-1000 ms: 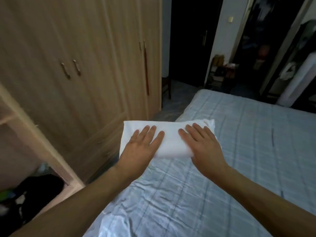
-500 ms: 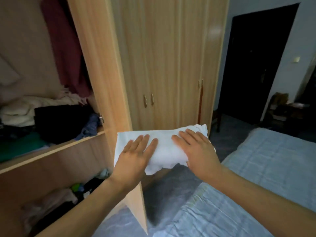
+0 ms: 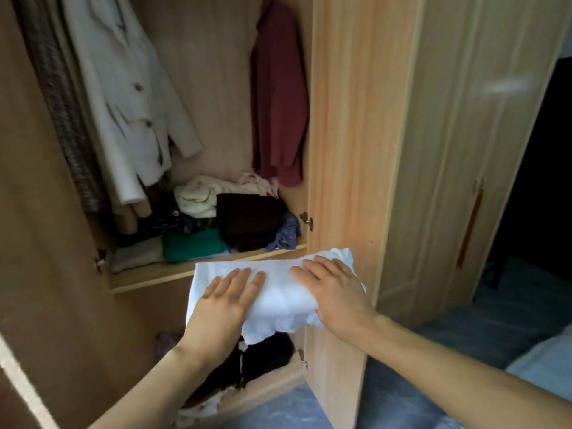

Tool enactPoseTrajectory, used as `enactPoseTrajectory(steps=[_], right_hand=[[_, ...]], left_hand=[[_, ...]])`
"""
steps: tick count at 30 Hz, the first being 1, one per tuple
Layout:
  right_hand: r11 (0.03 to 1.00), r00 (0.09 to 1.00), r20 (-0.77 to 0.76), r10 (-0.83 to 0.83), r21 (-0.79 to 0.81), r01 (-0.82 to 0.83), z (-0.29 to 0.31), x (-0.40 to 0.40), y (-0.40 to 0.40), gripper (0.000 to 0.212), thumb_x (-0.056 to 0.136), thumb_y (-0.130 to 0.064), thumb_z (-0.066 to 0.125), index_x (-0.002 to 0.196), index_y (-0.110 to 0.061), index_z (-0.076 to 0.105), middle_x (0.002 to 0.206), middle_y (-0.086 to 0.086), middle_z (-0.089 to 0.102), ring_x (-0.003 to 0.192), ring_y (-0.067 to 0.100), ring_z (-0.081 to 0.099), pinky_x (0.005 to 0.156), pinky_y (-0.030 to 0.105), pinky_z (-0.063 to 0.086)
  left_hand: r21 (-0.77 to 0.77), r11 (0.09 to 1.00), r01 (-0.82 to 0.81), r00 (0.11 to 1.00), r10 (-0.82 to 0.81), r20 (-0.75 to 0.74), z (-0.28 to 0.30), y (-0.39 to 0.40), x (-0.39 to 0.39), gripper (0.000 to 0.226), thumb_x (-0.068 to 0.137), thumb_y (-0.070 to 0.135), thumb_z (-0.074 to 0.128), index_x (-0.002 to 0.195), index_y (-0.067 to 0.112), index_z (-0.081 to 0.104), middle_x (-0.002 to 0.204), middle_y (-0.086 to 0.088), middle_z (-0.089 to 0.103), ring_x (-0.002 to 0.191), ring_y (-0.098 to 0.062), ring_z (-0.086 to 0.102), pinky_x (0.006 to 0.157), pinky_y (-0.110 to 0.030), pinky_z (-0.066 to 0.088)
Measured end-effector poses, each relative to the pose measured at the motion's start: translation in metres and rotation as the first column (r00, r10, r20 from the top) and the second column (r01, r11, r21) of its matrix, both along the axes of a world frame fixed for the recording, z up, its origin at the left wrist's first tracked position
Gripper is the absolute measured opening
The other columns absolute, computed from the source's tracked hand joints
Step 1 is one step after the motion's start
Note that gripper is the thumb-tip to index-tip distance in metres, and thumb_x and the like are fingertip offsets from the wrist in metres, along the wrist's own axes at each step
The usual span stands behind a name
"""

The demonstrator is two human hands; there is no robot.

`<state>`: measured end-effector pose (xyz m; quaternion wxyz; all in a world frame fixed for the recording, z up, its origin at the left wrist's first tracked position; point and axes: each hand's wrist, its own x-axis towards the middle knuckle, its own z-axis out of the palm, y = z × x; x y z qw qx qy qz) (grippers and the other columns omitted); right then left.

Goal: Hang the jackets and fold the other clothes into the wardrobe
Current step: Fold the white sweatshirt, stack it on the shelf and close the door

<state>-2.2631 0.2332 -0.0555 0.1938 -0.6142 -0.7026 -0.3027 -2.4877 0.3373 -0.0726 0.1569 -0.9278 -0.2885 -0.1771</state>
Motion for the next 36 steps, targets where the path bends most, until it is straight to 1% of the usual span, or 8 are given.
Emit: enactPoseTrajectory(steps=[6,11,15,19,22,25,30,36], right_hand=[[0.99,0.989,0.056,0.137,0.01,-0.138,0.007,-0.047,0.076,0.089,0.026,-0.014,0.087,0.114,-0.013,0.07,0.107,0.007,0.07,0.095,0.031,0.069,0.085,0.041,0.058],[0.968,0.968,-0.007,0.249,-0.03,-0.249,-0.001,-0.065,0.147,0.092,0.023,-0.011,0.087,0.113,-0.012,0.07,0.105,0.007,0.07,0.097,0.031,0.068,0.086,0.043,0.057],[0.937,0.936,-0.075,0.345,-0.026,-0.348,-0.006,-0.059,0.205,0.091,0.03,-0.012,0.09,0.118,-0.009,0.067,0.107,0.009,0.069,0.1,0.033,0.067,0.087,0.046,0.055],[0.914,0.908,-0.116,0.402,-0.012,-0.406,0.001,-0.041,0.26,0.086,0.032,-0.008,0.087,0.116,-0.007,0.068,0.107,0.011,0.07,0.099,0.033,0.068,0.086,0.049,0.056],[0.904,0.9,-0.111,0.421,-0.033,-0.427,0.004,-0.025,0.296,0.083,0.036,-0.006,0.084,0.117,-0.008,0.066,0.106,0.01,0.069,0.1,0.034,0.066,0.087,0.049,0.055],[0.899,0.897,-0.113,0.426,-0.054,-0.434,-0.001,-0.01,0.332,0.08,0.039,-0.004,0.081,0.118,-0.01,0.066,0.107,0.007,0.069,0.1,0.032,0.066,0.087,0.046,0.055],[0.897,0.9,-0.153,0.408,-0.12,-0.426,-0.01,0.008,0.396,0.077,0.044,0.0,0.08,0.118,-0.017,0.067,0.105,0.002,0.072,0.092,0.027,0.07,0.072,0.033,0.057],[0.924,0.93,-0.151,0.335,-0.14,-0.356,-0.005,0.004,0.469,0.072,0.059,-0.003,0.074,0.128,-0.02,0.063,0.115,0.003,0.07,0.1,0.027,0.067,0.076,0.031,0.053]], left_hand=[[0.019,0.993,-0.116,0.99,0.114,0.079,-0.001,0.046,-0.059,0.116,0.03,0.0,0.083,0.14,0.011,0.046,0.129,-0.015,0.063,0.115,-0.036,0.065,0.088,-0.051,0.056],[0.046,0.978,-0.203,0.977,0.199,0.069,-0.002,0.089,-0.084,0.115,0.029,0.0,0.078,0.139,0.01,0.045,0.128,-0.012,0.062,0.114,-0.036,0.064,0.088,-0.047,0.056],[0.102,0.962,-0.254,0.967,0.252,0.035,0.011,0.129,-0.083,0.119,0.024,-0.001,0.08,0.137,0.009,0.045,0.123,-0.013,0.065,0.11,-0.035,0.066,0.084,-0.043,0.057],[0.104,0.949,-0.297,0.955,0.296,0.033,0.022,0.168,-0.067,0.111,0.031,-0.003,0.082,0.137,0.008,0.049,0.125,-0.014,0.064,0.111,-0.037,0.066,0.086,-0.046,0.057],[0.091,0.944,-0.316,0.949,0.312,0.056,0.021,0.198,-0.052,0.109,0.036,-0.007,0.08,0.139,0.009,0.048,0.126,-0.014,0.064,0.112,-0.037,0.065,0.088,-0.047,0.056],[0.069,0.95,-0.306,0.951,0.302,0.069,0.015,0.231,-0.038,0.106,0.034,-0.01,0.075,0.135,0.008,0.051,0.121,-0.014,0.066,0.107,-0.036,0.067,0.083,-0.044,0.058],[-0.014,0.955,-0.296,0.951,0.296,0.087,0.007,0.3,-0.024,0.096,0.038,-0.005,0.079,0.129,0.015,0.055,0.106,-0.007,0.073,0.086,-0.028,0.073,0.055,-0.033,0.059],[-0.086,0.966,-0.243,0.962,0.252,0.11,0.006,0.392,-0.027,0.085,0.054,-0.006,0.076,0.133,0.015,0.055,0.108,-0.011,0.072,0.082,-0.033,0.072,0.059,-0.042,0.06]])
